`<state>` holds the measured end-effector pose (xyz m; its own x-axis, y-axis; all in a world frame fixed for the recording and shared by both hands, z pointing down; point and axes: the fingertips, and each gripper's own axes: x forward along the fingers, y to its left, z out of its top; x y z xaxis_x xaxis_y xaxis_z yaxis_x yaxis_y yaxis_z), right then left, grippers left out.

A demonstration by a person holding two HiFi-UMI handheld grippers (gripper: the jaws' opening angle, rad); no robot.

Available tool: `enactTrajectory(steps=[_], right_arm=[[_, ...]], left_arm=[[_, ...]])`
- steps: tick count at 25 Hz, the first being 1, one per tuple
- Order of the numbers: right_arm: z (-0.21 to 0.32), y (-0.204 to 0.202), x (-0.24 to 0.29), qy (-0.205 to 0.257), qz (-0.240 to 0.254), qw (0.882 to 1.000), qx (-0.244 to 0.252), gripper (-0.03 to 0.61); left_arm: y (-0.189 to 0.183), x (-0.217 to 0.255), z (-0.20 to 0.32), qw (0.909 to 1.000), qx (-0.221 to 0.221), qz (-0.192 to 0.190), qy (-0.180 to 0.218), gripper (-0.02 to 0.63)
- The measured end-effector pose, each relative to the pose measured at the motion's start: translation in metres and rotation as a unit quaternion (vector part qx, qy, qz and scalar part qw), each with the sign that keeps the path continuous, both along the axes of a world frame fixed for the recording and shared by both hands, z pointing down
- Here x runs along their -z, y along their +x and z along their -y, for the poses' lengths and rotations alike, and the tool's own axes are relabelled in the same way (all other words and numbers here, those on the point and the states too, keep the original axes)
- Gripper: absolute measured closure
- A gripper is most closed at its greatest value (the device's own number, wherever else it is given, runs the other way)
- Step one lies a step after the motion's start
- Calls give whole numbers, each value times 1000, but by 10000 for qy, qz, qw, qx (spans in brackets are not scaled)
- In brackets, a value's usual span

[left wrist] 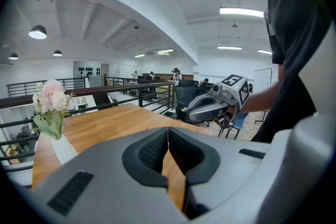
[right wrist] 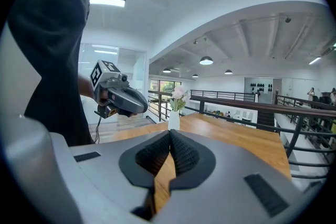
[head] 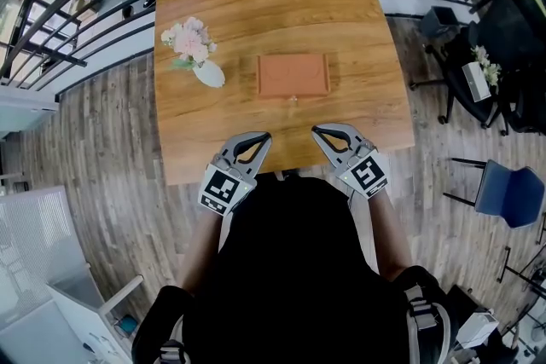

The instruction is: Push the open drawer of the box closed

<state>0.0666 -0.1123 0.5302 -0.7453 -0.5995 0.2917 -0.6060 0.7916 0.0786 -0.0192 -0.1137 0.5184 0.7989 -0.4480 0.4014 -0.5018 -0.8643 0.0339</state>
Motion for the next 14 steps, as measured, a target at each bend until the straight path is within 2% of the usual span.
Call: enactTrajectory(steps=[5, 14], right_arm=[[-2, -5, 2, -157, 127, 9998, -54, 563], [-5, -18, 4, -92, -5, 10000, -17, 563]], left_arm=[[-4, -2, -2, 10000, 35, -1, -21, 591], [-15, 2, -5, 9999, 87, -80, -42, 591]])
